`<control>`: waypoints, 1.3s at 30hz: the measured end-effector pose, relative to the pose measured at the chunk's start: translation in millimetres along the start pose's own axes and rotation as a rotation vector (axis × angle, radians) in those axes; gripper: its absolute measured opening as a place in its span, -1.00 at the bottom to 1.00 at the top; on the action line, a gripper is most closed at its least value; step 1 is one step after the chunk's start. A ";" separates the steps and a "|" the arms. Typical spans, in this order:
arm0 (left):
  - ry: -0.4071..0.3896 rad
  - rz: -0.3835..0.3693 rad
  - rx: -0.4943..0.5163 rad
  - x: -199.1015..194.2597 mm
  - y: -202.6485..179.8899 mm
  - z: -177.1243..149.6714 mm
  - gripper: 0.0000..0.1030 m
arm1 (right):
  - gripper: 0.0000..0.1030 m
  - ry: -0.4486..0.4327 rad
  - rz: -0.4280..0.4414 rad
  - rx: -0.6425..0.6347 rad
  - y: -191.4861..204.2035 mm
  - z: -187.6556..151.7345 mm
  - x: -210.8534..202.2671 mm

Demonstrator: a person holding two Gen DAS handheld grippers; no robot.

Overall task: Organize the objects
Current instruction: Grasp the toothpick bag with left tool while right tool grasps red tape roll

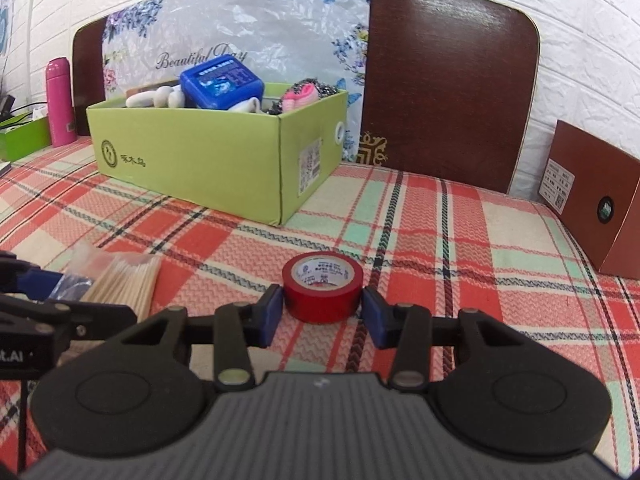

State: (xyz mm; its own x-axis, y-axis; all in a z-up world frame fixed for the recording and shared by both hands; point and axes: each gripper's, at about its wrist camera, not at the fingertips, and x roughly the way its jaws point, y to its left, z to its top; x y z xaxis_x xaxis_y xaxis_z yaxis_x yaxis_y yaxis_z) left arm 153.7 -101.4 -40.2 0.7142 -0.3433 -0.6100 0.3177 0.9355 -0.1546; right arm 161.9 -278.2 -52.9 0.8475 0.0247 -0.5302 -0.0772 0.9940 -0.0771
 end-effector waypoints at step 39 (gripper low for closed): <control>-0.057 0.001 -0.082 -35.2 46.8 7.9 -0.83 | 0.29 -0.029 -0.192 0.007 -1.8 13.4 19.3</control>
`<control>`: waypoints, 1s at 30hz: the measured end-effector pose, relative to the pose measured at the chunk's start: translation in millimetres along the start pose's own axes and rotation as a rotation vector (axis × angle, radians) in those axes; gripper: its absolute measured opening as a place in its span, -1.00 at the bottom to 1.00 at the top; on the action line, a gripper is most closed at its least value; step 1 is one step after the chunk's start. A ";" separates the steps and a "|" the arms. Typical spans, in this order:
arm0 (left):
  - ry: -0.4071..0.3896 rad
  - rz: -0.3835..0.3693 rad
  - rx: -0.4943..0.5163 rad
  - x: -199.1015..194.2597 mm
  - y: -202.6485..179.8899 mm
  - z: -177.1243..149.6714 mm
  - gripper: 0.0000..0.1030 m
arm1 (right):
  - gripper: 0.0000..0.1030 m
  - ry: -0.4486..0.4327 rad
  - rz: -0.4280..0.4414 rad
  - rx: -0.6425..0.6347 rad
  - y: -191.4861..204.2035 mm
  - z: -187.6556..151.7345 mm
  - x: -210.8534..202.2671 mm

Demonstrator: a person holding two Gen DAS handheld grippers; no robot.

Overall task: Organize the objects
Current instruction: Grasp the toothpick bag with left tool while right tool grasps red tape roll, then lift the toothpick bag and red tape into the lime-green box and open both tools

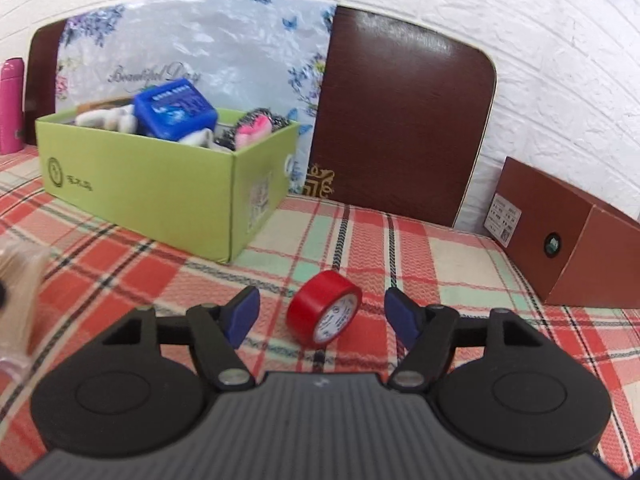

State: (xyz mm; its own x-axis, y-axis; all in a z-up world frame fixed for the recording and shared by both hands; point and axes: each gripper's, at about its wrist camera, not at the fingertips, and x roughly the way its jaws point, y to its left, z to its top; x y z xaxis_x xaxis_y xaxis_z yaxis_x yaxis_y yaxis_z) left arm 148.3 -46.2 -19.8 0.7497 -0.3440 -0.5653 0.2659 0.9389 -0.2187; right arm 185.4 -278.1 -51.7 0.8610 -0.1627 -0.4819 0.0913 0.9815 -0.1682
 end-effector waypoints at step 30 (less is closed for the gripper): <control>-0.282 0.013 -0.137 13.5 32.6 147.5 -0.83 | -0.15 -0.405 0.325 0.157 31.1 137.0 -11.1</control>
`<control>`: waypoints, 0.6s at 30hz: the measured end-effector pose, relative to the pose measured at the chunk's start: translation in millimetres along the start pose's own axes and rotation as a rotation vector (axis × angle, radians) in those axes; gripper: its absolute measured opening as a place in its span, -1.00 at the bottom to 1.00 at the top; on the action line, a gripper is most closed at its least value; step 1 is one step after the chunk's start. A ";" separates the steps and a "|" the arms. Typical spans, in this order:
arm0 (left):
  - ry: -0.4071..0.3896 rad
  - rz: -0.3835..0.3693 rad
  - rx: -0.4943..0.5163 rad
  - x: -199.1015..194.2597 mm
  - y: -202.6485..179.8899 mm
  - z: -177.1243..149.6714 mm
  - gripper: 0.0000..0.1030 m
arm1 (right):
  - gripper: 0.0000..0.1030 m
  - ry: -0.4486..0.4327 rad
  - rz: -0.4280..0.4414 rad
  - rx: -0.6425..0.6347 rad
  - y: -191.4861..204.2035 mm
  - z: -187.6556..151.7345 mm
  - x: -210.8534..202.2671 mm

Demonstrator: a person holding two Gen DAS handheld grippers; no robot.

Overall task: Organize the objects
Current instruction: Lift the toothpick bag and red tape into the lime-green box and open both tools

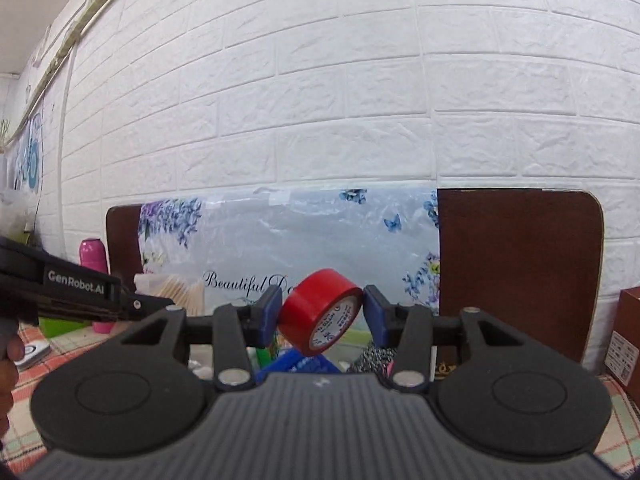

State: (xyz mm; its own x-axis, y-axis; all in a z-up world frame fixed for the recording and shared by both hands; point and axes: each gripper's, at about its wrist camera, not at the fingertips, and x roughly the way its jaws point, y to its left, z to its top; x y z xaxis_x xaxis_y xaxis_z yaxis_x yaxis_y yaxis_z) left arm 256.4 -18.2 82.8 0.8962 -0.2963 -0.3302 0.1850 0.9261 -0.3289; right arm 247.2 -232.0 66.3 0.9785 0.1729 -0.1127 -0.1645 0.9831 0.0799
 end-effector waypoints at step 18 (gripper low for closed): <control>-0.077 0.058 0.015 9.1 25.7 -31.6 0.51 | 1.00 0.057 -0.068 0.207 -44.3 -51.9 3.8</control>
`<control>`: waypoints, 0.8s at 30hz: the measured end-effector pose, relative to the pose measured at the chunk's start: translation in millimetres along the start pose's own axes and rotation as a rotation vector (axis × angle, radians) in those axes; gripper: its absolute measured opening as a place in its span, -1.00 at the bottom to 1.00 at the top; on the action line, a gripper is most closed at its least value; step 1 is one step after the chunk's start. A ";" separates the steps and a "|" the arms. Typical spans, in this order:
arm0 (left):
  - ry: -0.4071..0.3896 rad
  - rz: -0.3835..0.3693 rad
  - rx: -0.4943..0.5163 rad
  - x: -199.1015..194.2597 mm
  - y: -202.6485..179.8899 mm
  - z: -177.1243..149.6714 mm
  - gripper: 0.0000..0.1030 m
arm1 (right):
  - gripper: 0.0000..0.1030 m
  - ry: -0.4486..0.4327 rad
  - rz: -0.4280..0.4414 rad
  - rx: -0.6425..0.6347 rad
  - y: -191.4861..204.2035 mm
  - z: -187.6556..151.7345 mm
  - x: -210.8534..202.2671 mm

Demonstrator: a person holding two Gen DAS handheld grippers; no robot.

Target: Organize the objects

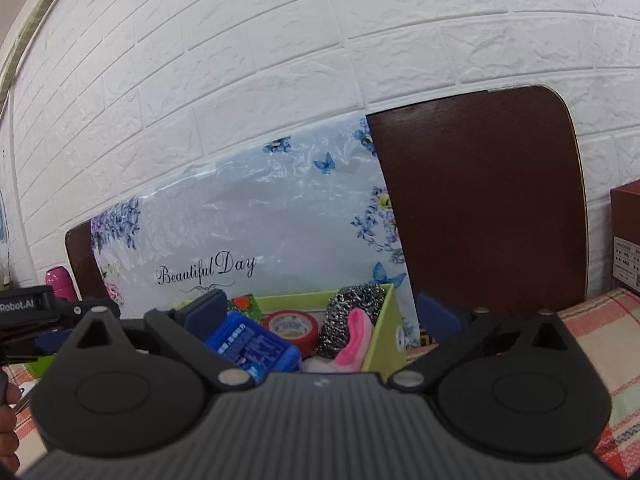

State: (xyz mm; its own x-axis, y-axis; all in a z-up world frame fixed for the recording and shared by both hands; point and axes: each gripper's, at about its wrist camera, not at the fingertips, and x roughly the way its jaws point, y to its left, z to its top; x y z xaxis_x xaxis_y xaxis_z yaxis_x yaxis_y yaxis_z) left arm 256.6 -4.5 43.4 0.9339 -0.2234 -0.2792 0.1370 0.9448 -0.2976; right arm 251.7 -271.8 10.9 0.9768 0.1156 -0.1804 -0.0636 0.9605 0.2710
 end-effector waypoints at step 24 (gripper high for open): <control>0.204 0.176 0.299 -165.2 -53.2 -50.9 0.81 | 1.00 0.190 -0.068 -0.140 67.6 -31.6 -195.4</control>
State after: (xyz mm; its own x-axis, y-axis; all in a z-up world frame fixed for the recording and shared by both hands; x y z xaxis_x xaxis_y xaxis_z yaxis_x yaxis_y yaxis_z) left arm 78.2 -30.1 58.9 0.8709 -0.0668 -0.4869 0.0993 0.9942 0.0411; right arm 50.1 -221.4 34.6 0.9246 0.0824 -0.3719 -0.0398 0.9919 0.1210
